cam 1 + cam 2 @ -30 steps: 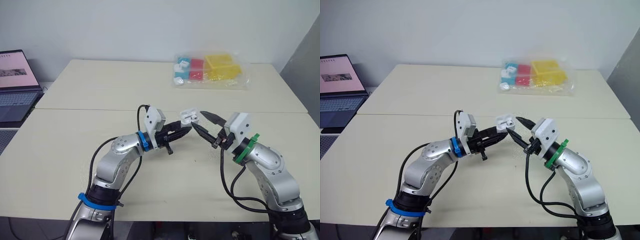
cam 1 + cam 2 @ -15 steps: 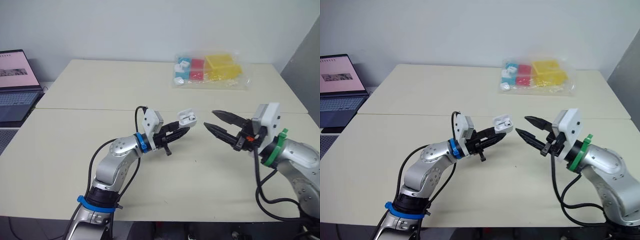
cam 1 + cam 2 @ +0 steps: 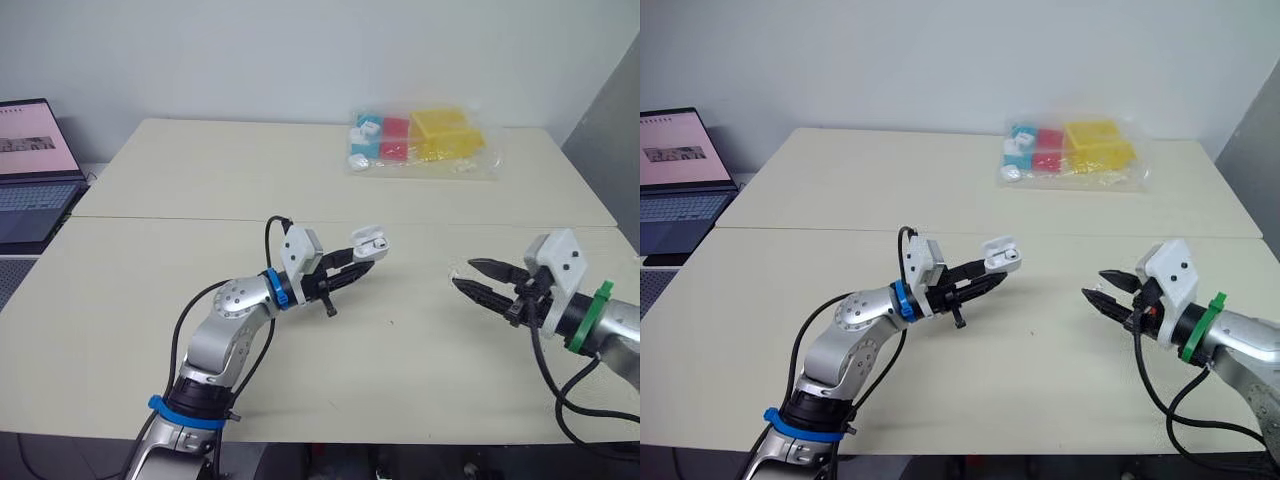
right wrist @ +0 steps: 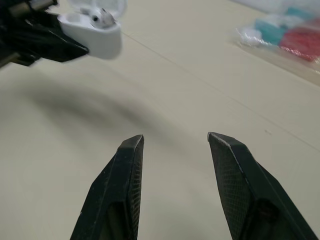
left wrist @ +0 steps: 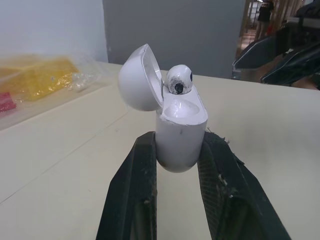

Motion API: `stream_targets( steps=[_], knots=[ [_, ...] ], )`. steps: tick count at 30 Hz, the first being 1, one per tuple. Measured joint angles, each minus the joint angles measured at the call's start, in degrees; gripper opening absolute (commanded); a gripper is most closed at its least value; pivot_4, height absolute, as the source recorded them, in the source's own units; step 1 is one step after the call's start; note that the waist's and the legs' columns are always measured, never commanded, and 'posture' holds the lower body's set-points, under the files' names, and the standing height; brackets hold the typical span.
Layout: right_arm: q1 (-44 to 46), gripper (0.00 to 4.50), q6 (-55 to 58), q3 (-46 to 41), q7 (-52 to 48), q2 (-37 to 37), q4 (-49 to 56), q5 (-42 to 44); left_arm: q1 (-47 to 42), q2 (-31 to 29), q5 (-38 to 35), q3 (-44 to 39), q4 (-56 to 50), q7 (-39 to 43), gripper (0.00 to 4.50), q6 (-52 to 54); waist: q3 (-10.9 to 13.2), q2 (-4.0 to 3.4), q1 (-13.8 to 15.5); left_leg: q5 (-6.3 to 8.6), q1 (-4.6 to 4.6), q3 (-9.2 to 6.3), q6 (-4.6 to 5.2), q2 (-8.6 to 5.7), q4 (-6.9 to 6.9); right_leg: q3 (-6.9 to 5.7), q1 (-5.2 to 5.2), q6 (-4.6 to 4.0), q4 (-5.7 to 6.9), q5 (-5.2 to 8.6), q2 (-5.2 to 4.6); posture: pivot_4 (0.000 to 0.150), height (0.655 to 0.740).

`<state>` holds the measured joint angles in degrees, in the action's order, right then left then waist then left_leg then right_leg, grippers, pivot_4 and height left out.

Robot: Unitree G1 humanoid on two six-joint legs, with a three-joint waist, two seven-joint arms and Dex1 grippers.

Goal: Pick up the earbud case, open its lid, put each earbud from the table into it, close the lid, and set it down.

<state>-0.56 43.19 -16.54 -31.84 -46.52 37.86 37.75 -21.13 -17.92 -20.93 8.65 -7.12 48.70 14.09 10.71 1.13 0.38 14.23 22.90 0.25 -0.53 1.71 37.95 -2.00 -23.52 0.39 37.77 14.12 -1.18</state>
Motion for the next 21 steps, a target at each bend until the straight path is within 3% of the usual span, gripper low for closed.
stream_targets(
  steps=[4,11,21],
  knots=[
    [-0.11,2.08,0.12,0.58,1.31,0.62,-0.58,-1.34,0.08,0.0,0.27,0.02,0.0,0.55,0.76,-0.72,0.0,0.0,0.0,0.0,0.0,0.01,0.0,0.0,-0.01,0.01,0.0,0.0,-0.02,0.0,0.0,0.15,0.7345],
    [1.63,4.42,2.76,3.82,8.91,4.1,-2.02,-6.88,0.12,-0.04,1.15,0.03,0.11,0.72,0.76,-1.19,0.0,0.0,-0.06,0.0,0.01,0.0,0.0,0.0,0.0,0.0,0.0,0.01,-0.01,0.0,0.0,0.15,0.7345],
    [13.2,4.43,15.62,9.93,25.94,17.97,-9.7,-14.52,0.96,-0.14,2.0,0.26,0.25,0.72,0.76,-1.89,0.0,-0.01,-0.38,0.0,0.03,0.0,0.0,0.02,-0.03,0.06,-0.08,0.01,0.04,0.0,0.0,0.15,0.7345]
  ],
)
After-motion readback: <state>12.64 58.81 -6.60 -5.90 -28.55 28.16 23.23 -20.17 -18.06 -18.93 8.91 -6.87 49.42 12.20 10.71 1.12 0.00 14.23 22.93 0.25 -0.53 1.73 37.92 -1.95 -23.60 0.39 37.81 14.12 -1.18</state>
